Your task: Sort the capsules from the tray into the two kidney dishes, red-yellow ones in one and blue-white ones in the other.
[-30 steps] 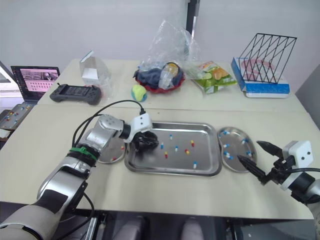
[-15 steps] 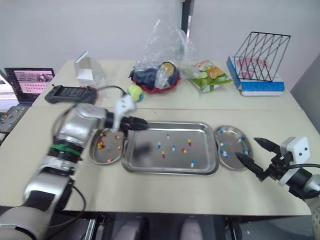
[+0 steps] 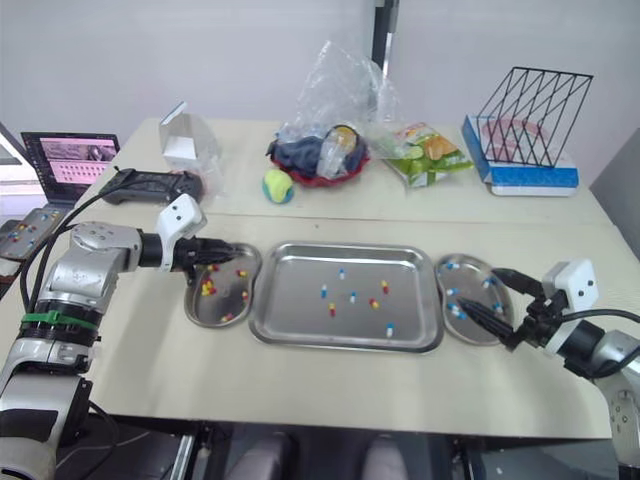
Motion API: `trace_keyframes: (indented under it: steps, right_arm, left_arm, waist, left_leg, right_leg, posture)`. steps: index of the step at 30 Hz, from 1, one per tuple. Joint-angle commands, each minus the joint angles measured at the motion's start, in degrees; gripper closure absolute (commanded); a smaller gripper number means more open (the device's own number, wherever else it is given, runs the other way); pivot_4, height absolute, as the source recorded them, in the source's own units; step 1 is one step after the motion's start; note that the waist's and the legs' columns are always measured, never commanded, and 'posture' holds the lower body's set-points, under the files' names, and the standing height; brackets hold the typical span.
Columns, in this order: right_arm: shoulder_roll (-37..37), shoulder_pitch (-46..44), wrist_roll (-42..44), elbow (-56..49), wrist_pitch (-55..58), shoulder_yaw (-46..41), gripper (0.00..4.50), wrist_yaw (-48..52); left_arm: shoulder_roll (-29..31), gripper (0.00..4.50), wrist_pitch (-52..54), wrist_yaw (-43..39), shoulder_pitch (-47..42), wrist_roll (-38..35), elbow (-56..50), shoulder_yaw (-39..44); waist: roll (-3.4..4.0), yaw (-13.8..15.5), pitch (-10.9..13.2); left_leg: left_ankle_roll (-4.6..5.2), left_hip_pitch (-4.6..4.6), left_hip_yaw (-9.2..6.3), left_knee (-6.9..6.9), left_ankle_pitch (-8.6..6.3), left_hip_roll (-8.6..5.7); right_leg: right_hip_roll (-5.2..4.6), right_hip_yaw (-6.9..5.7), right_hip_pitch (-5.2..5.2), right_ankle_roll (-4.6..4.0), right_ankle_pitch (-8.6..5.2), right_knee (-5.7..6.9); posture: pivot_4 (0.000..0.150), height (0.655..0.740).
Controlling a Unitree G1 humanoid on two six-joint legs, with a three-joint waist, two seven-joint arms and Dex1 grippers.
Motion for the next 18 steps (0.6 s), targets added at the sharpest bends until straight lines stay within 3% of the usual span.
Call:
trace_keyframes:
  steps: [1, 2, 4, 13, 18]
  right_arm:
    - [-1.33, -0.49, 0.10, -0.52, -0.58, -0.96, 0.00, 0.50]
    - [-1.39, -0.33, 0.10, -0.55, -0.58, -1.14, 0.00, 0.61]
    - [-1.43, 0.03, 0.10, -0.68, -0.62, -1.39, 0.00, 0.67]
    - [-1.38, 0.17, 0.14, -0.46, -0.71, -1.37, 0.00, 0.60]
    - [-1.75, 0.05, 0.25, 0.08, -0.81, -1.77, 0.00, 1.02]
  left_arm:
    - [0.71, 4.10, -1.51, 0.19, 1.49, 0.67, 0.76, -0.35]
    - [0.98, 4.10, -2.01, 0.13, 1.85, 0.79, 0.91, -0.50]
    - [1.21, 3.06, -2.44, 0.54, 1.64, 0.97, 1.53, -0.43]
    - [2.10, 0.12, -1.22, -0.48, -0.90, -3.47, 2.12, 4.05]
    - [3.16, 0.02, -0.50, -1.34, -1.38, -5.82, 1.75, 6.67]
  waist:
    - [0.00, -0.16, 0.00]
    - [0.00, -0.17, 0.00]
    - [0.00, -0.11, 0.00]
    - [0.00, -0.01, 0.00]
    - [0.00, -0.09, 0.00]
  left_leg:
    - [0.00, 0.00, 0.00, 0.00, 0.00, 0.00]
    - [0.00, 0.00, 0.00, -0.01, 0.00, 0.01]
    - [0.01, -0.01, 0.00, -0.01, 0.00, 0.01]
    - [0.00, -0.02, 0.00, 0.01, 0.00, -0.01]
    - [0.00, -0.01, 0.00, 0.00, 0.00, 0.00]
  right_leg:
    - [0.00, 0.00, 0.00, 0.00, 0.00, 0.00]
    - [0.01, 0.00, -0.01, 0.00, 0.00, 0.01]
    - [0.01, 0.00, -0.03, 0.00, 0.00, 0.02]
    - [-0.01, 0.00, -0.02, 0.00, 0.00, 0.01]
    - [-0.01, 0.00, -0.02, 0.00, 0.00, 0.01]
  posture:
    - [0.150, 0.7391]
    - [0.150, 0.7391]
    - [0.150, 0.7391]
    - [0.150, 0.7391]
    - [0.150, 0.7391]
